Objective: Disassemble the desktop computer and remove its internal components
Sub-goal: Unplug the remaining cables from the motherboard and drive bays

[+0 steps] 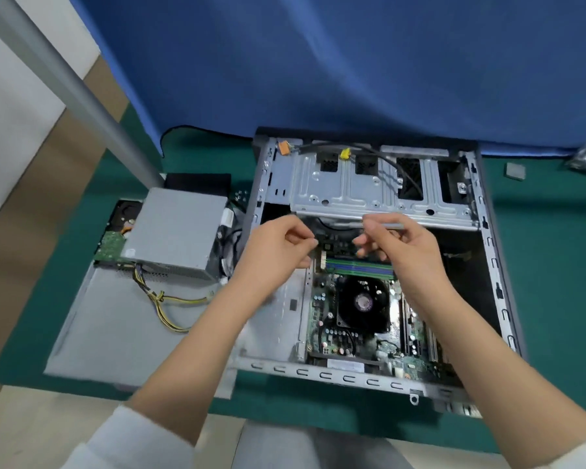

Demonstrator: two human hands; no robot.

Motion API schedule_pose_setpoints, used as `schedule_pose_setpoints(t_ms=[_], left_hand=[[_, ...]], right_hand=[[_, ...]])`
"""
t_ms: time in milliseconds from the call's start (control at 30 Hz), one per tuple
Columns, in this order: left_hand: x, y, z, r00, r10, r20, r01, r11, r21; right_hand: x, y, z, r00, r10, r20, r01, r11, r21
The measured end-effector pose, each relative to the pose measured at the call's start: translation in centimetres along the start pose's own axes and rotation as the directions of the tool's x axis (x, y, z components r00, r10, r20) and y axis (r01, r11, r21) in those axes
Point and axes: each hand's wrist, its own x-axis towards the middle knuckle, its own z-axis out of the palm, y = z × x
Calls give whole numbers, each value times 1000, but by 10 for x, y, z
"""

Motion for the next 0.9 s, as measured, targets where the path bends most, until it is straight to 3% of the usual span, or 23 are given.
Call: schedule_pose_setpoints(t_ms=[133,233,333,400,500,633,733,900], left_hand=[[13,13,-52,993,35,-115,-57,978,-202],[39,7,-89,971,36,-237,-79,981,-176],[74,-10,-118,957,3,-289,-7,1000,-14],[98,-25,-131,962,38,-269,24,974,224],[132,-40,-134,988,26,-153,60,844,532],[167,-43,-121,988,-131,-78,143,621,771],[184,-49,-110,963,-259,-70,192,484,854],[200,-57,-103,912,-388,-131,295,399,868]], right_hand=[[41,-26,27,997,-78,-4,78,995,-57],[76,-31,50,992,-112,-51,107,990,-88],[102,-23,64,982,-103,-161,86,990,-111],[112,-13,67,966,-97,-239,67,989,-131],[122,0,65,940,-124,-317,75,984,-162],[128,3,66,928,-153,-339,85,974,-208],[129,5,66,930,-152,-335,81,973,-214],[128,3,67,935,-141,-326,76,976,-205]])
